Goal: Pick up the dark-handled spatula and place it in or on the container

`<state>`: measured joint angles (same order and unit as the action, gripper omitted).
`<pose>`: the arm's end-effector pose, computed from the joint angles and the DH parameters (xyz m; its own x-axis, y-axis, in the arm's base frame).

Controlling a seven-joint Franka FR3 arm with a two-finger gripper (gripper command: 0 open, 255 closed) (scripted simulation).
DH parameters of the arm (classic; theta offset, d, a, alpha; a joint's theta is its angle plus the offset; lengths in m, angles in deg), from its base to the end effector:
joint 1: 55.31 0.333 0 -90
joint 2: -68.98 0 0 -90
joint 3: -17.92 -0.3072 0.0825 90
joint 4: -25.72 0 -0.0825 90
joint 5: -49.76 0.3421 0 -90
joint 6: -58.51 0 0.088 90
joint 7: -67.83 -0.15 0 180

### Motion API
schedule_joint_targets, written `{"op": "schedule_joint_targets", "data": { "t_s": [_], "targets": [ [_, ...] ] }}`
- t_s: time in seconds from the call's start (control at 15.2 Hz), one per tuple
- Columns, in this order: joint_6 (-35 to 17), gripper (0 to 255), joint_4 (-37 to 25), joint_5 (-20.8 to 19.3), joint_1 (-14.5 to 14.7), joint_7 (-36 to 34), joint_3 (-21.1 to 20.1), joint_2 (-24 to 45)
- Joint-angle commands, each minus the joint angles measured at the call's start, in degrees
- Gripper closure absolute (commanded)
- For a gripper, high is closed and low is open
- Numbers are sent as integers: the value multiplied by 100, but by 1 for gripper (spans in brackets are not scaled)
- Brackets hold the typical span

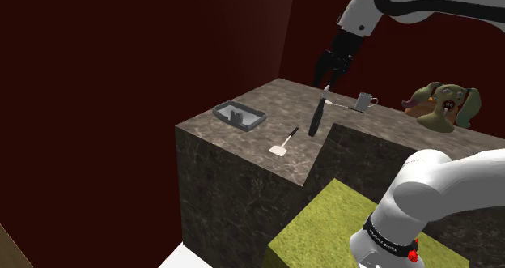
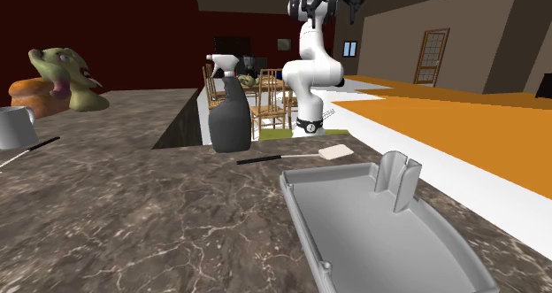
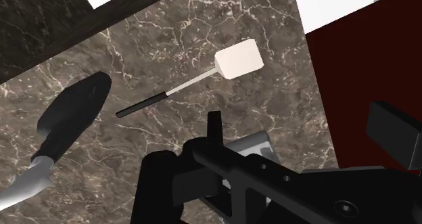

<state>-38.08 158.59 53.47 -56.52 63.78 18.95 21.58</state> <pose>0.2795 -0.0036 0.5811 0.9760 -0.1129 0.1865 -0.0972 -0.9911 -0.0911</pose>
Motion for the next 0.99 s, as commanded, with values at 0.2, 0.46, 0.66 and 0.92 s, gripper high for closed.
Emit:
{"op": "schedule_joint_targets", "data": {
  "t_s": [0.2, 0.46, 0.66, 0.92],
  "targets": [
    [-527, 0, 263, 45, -286, -778, -264, 332],
    [-1196, 0, 508, 70, -671, -1822, -600, 870],
    [-1668, 0, 622, 51, -957, -2618, -827, 1331],
    [-2251, 0, 699, -31, -1345, -3696, -1096, 2000]
  ]
}}
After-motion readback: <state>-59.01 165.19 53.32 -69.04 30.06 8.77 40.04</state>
